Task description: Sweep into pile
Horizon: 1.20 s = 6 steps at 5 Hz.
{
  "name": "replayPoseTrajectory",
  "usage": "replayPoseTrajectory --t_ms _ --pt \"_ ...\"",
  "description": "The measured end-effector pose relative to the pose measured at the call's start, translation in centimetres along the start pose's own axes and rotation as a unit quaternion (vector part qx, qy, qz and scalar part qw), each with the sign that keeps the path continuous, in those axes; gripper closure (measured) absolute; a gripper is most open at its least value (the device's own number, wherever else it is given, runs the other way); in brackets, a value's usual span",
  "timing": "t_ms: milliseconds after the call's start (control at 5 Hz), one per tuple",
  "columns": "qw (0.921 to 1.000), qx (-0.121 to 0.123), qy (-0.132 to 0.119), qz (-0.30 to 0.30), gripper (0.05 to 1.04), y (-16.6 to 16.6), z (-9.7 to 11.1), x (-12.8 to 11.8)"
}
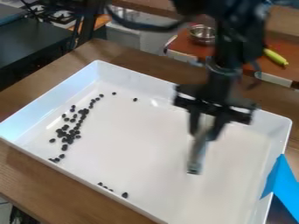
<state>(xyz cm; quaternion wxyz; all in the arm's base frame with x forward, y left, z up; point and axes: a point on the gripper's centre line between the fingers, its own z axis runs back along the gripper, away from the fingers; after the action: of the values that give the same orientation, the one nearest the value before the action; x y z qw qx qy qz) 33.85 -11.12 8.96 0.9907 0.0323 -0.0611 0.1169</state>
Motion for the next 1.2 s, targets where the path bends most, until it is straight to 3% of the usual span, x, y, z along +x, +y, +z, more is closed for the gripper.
replayPoseTrajectory --t_ms 200,400,800,1200 --pt "0.9999 -0.003 0.009 0.007 0.732 -3.2 -1.3 0.7" --pt "0.9997 -0.018 0.014 0.007 0.732 -4.7 -1.1 1.1" --pt "0.9997 -0.014 0.016 0.013 0.731 -4.9 -2.1 1.9" --pt "0.9993 -0.012 0.011 0.034 0.731 -3.5 -3.2 4.3"
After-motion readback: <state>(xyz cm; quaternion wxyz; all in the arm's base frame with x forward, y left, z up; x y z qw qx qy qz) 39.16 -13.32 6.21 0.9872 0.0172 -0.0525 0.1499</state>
